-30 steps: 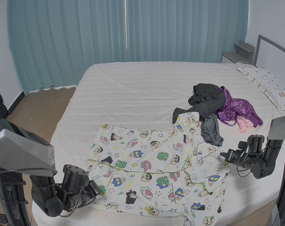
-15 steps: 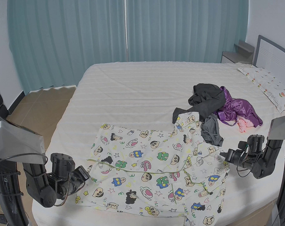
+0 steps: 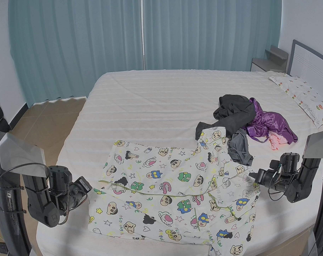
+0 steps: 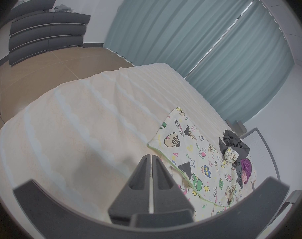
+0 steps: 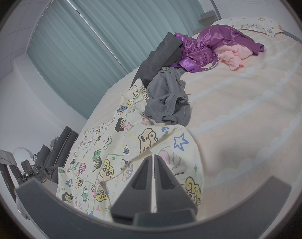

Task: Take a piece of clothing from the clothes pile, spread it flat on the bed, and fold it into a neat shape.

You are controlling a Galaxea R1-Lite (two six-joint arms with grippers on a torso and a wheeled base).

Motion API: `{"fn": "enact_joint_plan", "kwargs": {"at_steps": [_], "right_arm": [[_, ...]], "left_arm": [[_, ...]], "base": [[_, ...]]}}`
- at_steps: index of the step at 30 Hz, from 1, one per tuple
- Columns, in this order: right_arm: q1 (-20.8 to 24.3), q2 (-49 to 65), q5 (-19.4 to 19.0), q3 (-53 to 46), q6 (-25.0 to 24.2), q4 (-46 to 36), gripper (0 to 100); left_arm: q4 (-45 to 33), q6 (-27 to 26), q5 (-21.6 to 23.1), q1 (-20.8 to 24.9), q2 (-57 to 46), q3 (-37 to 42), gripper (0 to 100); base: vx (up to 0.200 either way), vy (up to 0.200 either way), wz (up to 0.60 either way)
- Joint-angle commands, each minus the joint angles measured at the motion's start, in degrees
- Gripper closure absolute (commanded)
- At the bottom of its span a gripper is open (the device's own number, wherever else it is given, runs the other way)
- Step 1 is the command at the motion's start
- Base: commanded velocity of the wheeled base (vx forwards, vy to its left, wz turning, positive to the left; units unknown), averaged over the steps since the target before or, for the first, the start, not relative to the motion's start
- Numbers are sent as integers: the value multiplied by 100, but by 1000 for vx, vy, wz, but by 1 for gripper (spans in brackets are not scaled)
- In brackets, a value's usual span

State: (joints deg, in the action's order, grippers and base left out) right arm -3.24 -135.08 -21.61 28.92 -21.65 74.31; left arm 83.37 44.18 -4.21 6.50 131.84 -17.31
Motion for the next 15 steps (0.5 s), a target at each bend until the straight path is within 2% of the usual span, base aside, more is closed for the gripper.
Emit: {"fn": "enact_joint_plan", "kwargs": {"at_steps": [1,12,13,15], "right_arm": [[-1,0,-1,-18,3,4,100],[8,8,-1,-18,-6,4,100],[8,17,-1,-18,-6,4,100],[8,26,-1,-18,-6,4,100]], "left_arm": [[83,-67,16,-78,316,-79,100],[303,-164,34,-281,457,-185,100],[303,-164,104,-325,448,-185,0],[303,-155,236,-377,430,-176,0]], "base": [[0,0,0],[0,0,0],[0,0,0],[0,0,0]]}}
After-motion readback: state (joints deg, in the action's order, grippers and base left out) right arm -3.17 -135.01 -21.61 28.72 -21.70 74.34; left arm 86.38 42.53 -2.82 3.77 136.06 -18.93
